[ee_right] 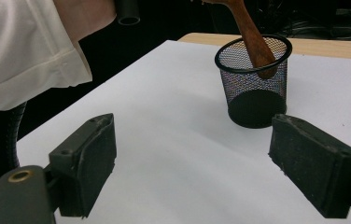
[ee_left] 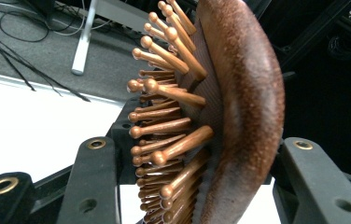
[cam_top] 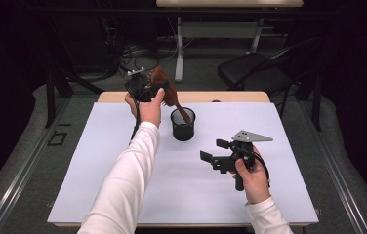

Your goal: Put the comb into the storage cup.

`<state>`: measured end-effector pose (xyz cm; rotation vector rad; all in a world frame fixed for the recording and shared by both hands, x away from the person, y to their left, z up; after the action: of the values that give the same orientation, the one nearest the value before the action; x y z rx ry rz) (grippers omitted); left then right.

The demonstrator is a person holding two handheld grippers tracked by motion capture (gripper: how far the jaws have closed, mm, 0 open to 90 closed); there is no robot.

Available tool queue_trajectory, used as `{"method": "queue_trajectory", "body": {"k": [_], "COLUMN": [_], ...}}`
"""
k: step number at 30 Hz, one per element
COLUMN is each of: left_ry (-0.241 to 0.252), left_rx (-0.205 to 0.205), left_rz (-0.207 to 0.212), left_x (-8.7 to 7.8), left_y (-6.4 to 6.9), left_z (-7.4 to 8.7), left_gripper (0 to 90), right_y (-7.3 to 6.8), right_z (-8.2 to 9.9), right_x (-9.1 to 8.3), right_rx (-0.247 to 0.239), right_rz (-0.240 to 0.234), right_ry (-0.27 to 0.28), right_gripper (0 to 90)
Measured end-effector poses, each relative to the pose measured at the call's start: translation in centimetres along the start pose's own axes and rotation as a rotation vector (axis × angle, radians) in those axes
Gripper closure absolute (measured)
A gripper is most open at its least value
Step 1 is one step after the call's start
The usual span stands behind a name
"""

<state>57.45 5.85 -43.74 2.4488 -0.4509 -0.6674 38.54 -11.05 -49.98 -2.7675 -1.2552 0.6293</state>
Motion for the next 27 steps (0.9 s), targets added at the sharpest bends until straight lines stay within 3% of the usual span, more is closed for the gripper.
{"method": "queue_trajectory", "body": {"k": [19,27], "left_ry": [-0.03,-0.037], "left_rx": [0.022,0.003], "left_rz": [-0.002,-0.011], "left_x": [1.1,1.4], "left_y": [0.2,-0.6], "left_z": [1.6,2.3], "left_gripper": [50.9,50.8], "right_y": [0.0,0.0], "right_z": [0.0,0.0], "right_x": [0.0,0.0], "right_rx": [0.004,-0.002], "right_rz": [0.0,-0.001], "right_ry": [0.002,0.002], "right_gripper": [14.6,14.6]}}
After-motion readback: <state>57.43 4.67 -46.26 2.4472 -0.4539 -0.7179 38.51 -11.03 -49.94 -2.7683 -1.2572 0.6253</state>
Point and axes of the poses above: each handheld gripper's, and its own axes: x roughly forward along the jaws, z roughly out of its underside, y roughly to its right, the point moved 10 cm from there along x, roughly forward along the jaws, and after that the axes turned 7 degrees about -x, right-handed, at the moved point
